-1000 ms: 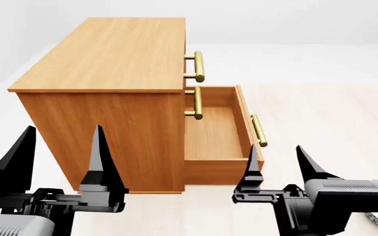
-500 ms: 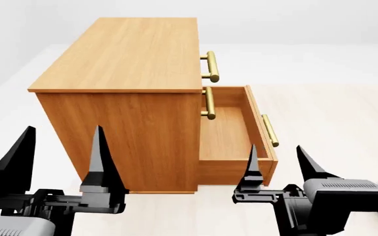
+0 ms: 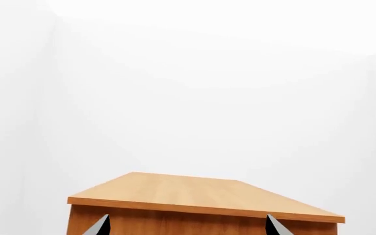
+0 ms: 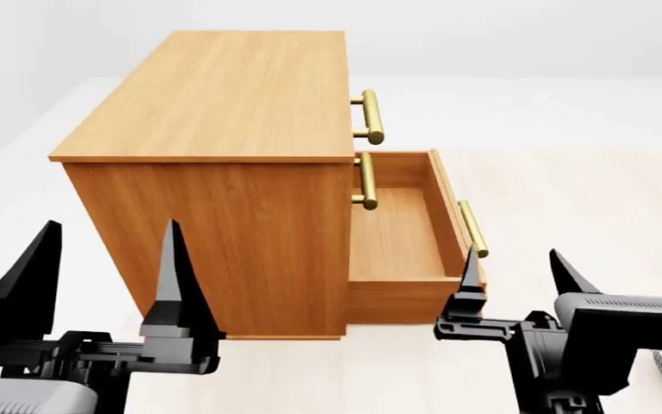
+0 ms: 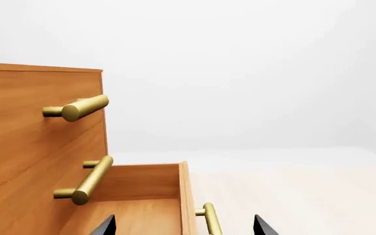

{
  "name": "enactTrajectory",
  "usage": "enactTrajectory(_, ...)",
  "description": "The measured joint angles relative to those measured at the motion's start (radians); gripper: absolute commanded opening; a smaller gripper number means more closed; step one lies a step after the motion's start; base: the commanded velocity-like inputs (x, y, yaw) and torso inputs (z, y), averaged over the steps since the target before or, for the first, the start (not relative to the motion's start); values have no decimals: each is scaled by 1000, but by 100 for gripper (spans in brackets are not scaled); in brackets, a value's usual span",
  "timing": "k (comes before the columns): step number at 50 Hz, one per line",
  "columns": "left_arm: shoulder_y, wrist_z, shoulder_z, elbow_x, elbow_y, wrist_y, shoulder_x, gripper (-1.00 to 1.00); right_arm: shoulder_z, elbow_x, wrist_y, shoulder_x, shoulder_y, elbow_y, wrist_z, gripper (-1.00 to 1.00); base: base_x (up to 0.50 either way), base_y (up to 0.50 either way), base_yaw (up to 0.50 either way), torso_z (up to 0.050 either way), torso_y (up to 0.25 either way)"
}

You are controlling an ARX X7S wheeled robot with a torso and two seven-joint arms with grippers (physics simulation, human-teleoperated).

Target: Put the bowl on top of the cabinet.

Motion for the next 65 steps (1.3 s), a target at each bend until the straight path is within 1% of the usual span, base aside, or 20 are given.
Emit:
enactTrajectory(25, -4, -16, 11, -2, 2, 3, -14, 100, 165, 74, 167, 109, 67, -5, 49, 100, 0, 0, 0, 0, 0)
enactTrajectory(38, 24, -6, 29, 26, -39, 72, -11, 100, 242, 109, 264, 174, 133, 6, 71, 100, 0, 0, 0, 0, 0)
enactTrajectory(53, 31, -5, 42, 38, -61, 103, -13, 100, 303, 123, 328, 213, 195, 79, 93, 100, 0, 0, 0, 0, 0)
enactTrajectory(65, 34, -12, 48, 43, -61, 109, -17, 100, 327, 124, 363, 234, 250, 174, 102, 100, 0, 0, 0, 0, 0)
